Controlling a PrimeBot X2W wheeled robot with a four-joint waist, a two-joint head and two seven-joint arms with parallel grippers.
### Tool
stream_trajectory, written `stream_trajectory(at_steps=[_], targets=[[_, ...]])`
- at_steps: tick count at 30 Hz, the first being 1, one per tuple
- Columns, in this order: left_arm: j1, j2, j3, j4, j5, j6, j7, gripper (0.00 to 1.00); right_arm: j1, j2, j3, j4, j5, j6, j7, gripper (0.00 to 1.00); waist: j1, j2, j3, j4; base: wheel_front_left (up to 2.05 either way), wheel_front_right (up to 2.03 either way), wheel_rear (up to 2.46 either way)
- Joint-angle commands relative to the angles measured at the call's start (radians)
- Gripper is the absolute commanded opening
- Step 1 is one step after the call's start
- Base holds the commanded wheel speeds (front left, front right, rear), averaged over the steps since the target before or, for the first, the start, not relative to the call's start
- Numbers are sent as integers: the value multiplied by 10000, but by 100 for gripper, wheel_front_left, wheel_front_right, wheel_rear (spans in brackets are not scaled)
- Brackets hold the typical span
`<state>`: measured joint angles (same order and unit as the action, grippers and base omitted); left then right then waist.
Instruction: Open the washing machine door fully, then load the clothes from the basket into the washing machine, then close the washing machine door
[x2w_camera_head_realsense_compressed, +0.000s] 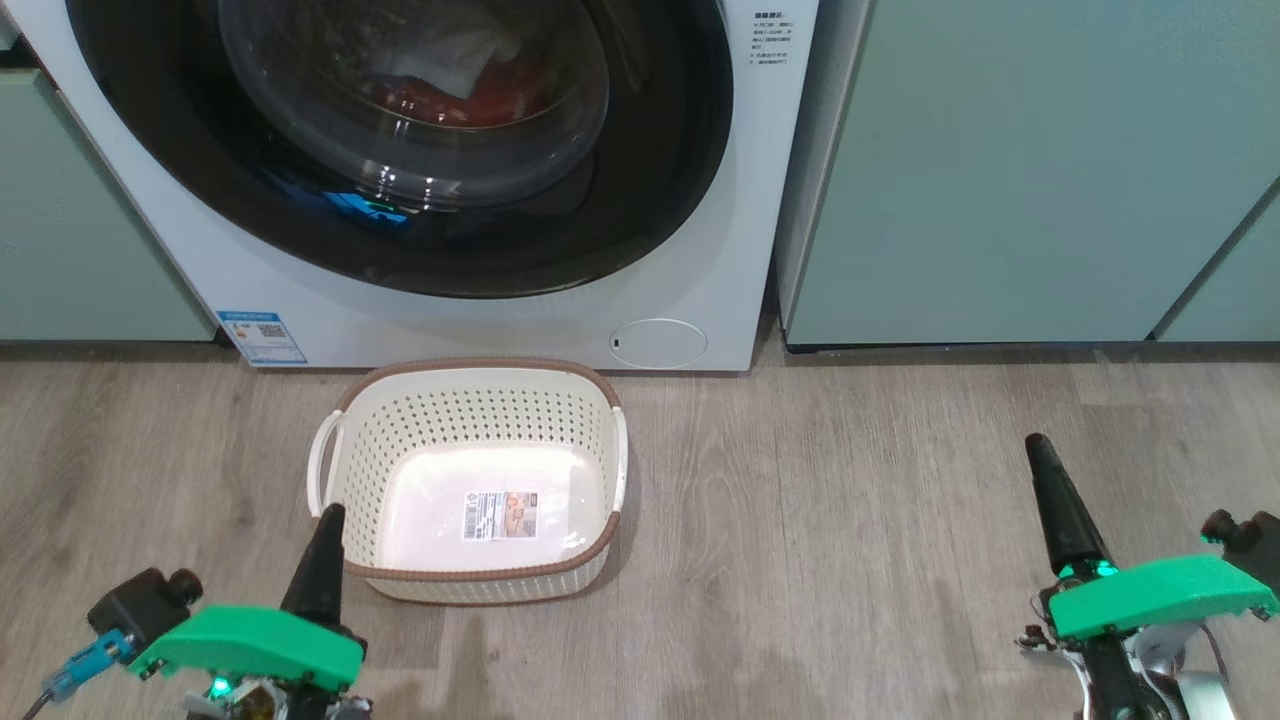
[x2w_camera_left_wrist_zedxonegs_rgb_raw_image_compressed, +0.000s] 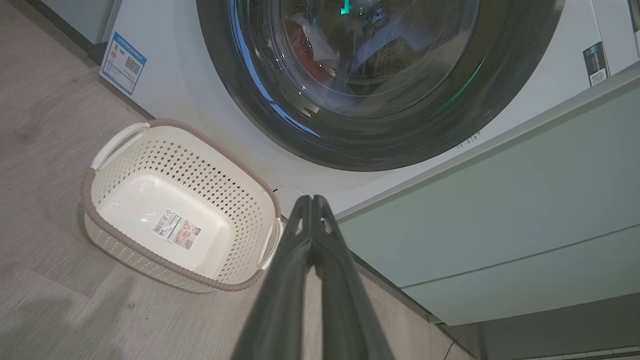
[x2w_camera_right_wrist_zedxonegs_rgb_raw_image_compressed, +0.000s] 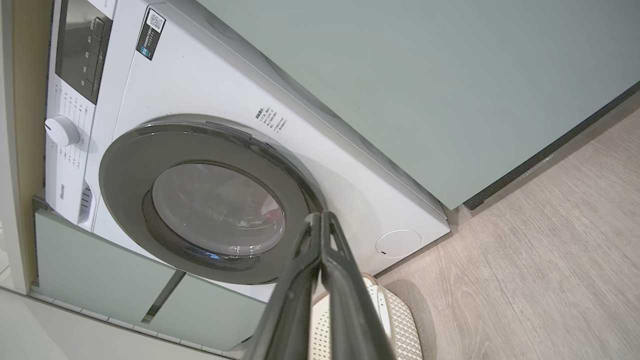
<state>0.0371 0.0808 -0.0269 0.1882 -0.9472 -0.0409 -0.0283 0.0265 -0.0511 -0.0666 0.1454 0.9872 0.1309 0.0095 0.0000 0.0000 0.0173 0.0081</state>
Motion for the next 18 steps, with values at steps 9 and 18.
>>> stream_trajectory(at_steps=[9, 18], targets=[[-713, -14, 451, -119, -1159, -207, 232, 0, -608, -191, 26, -84, 1151, 0, 148, 0, 0, 0, -22, -12, 0, 0, 0], [-849, -64, 625, 9, -2175, -335, 449, 0, -739, -195, -9, 113, 2139, -1, 267, 0, 0, 0, -44, -25, 0, 0, 0]])
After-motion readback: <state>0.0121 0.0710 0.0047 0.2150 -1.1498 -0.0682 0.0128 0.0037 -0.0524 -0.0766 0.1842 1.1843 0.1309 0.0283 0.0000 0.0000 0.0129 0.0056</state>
